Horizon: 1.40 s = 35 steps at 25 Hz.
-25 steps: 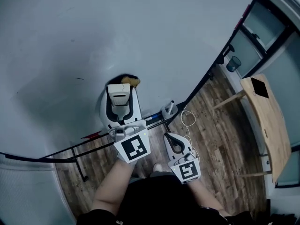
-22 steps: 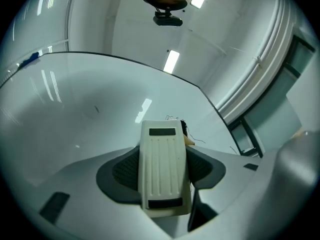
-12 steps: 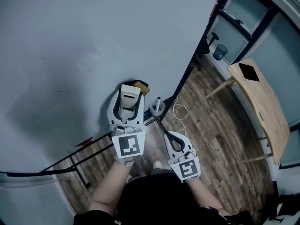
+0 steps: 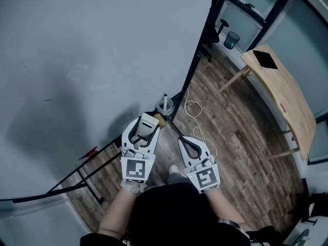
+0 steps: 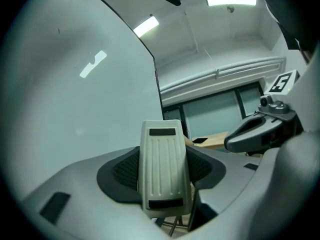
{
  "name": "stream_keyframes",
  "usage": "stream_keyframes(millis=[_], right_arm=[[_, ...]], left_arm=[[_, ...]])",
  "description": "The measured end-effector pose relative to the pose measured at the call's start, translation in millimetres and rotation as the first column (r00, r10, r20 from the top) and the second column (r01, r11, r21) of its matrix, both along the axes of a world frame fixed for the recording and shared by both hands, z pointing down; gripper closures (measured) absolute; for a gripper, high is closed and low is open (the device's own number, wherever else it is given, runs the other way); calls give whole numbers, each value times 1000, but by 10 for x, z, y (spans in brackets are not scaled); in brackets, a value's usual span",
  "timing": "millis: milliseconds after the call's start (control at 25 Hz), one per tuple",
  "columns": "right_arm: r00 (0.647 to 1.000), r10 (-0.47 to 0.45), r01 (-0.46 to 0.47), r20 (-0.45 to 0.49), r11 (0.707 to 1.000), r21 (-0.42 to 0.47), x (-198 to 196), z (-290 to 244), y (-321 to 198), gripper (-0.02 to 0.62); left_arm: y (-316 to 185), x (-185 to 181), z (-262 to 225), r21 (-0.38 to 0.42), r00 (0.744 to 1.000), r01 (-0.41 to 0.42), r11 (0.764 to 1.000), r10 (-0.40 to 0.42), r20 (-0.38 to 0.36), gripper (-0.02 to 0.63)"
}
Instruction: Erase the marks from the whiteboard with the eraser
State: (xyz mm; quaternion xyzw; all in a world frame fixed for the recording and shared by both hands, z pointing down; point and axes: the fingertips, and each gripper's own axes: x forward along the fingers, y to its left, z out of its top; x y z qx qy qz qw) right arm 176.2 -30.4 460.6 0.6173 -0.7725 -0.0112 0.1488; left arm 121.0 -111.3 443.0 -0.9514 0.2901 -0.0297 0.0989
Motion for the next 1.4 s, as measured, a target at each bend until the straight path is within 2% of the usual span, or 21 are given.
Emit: stream_keyframes(millis=[200, 480, 640, 920, 1160, 1400], right_arm=[[1000, -4, 4, -8, 999, -34, -44, 78, 61, 566], [1000, 4, -5, -14, 998, -64, -92, 133, 135, 566], [999, -36, 34, -18, 996, -80, -197, 162, 157, 566], [996, -89, 85, -28, 990, -110, -366, 204, 112, 566], [998, -64, 67, 26, 992, -104, -361, 204, 93, 566], [998, -59, 62, 29, 992, -115, -348, 238, 76, 567]], left_arm=[[225, -71, 354, -46, 995, -47, 998, 51, 87, 348], [421, -291, 584, -75, 990, -66, 995, 75, 121, 348], [504, -381, 601, -59, 986, -81, 995, 89, 143, 348], [491, -560, 657, -56, 986, -53, 997, 61, 155, 348], [518, -618, 678, -53, 985, -46, 998, 54, 165, 348], [523, -634, 716, -74, 986, -41, 996, 52, 156, 348]])
